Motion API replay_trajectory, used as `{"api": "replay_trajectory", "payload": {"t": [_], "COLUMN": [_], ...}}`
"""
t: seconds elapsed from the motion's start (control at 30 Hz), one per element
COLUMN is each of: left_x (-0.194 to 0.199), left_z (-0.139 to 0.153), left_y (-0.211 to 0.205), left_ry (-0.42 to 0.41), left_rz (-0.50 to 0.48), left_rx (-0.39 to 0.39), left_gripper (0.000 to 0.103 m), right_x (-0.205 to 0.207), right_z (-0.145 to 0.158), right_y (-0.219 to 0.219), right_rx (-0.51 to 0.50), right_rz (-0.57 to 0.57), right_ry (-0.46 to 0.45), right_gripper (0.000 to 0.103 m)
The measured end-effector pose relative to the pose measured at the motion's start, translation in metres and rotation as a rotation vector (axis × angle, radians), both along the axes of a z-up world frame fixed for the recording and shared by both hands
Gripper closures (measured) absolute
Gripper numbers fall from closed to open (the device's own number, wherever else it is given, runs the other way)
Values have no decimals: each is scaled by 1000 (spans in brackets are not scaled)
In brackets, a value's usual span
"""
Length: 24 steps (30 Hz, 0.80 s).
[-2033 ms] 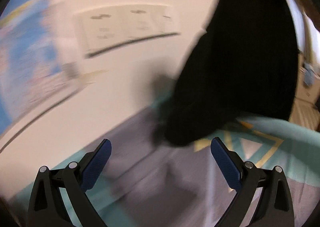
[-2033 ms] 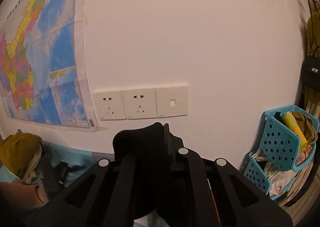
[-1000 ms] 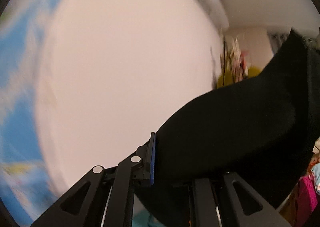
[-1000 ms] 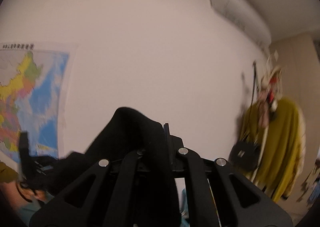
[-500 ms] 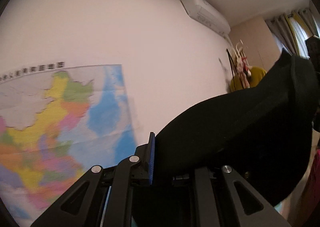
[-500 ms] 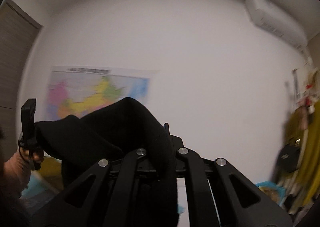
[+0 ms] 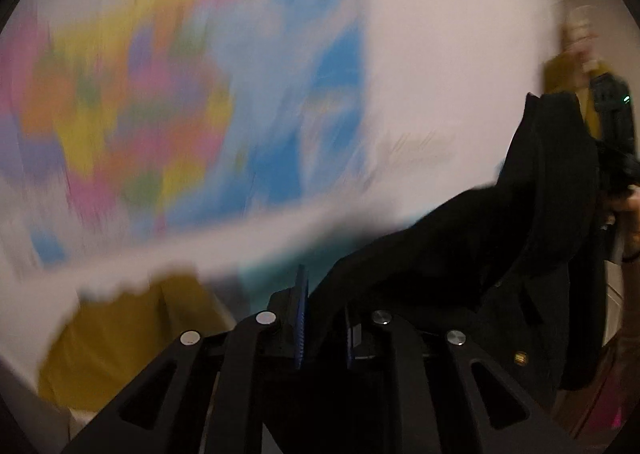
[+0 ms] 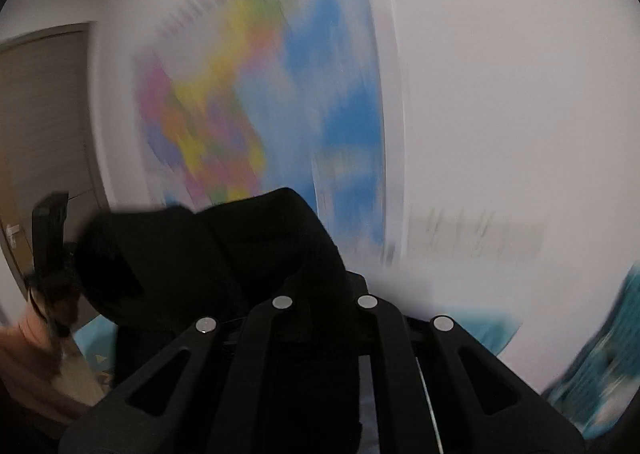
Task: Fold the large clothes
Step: 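Lift the black jacket up with both grippers and shake it out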
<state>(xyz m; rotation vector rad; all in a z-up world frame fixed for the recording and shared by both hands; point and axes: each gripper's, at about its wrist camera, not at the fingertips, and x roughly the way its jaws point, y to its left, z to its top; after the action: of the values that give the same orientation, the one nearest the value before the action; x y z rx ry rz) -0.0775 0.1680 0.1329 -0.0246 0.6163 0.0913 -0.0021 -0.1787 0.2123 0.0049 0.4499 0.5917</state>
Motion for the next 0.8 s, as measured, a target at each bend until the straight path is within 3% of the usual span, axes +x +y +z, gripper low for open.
{"api": "replay_trajectory", "payload": {"t": [0.03, 0.17, 0.27, 0.33, 0.43, 0.47, 0.53, 0.57, 0.63, 0.7, 0.73, 0.8], "left_x": [17, 89, 118, 129, 132, 134, 137, 134, 131, 133, 135, 141], "left_z": [-23, -120, -153, -157, -159, -159, -154, -149, -142, -144, -147, -156], "left_y": [11, 50, 64, 74, 79, 79, 73, 65, 48, 29, 23, 9], "left_ry": [59, 275, 334, 337, 332, 337, 331, 308, 259, 255, 260, 297], "left_rz": [30, 130, 145, 138, 161, 171, 155, 122, 32, -61, -84, -109], "left_rx": [-21, -72, -78, -106, -82, -69, -32, -16, 13, 42, 54, 78], "left_gripper": [95, 102, 101, 101, 96, 89, 70, 61, 53, 35, 35, 36], "right_x": [21, 116, 147, 159, 187, 192, 202, 203, 197, 180, 175, 155], "right_z": [-21, -145, -188, -195, -205, -210, -225, -227, -228, -220, -218, -213], "right_y": [9, 42, 43, 27, 0, -2, -6, -6, -5, 6, 10, 14], "right_rx": [-39, -144, -136, -79, 16, 9, -33, -38, -51, -147, -171, -213], "right_rz": [-10, -46, -80, -120, -182, -215, -297, -314, -297, -268, -260, -226], "right_ry": [38, 336, 425, 453, 541, 566, 604, 604, 590, 521, 505, 478], "right_gripper": [100, 99, 99, 99, 96, 76, 47, 42, 43, 37, 30, 28]}}
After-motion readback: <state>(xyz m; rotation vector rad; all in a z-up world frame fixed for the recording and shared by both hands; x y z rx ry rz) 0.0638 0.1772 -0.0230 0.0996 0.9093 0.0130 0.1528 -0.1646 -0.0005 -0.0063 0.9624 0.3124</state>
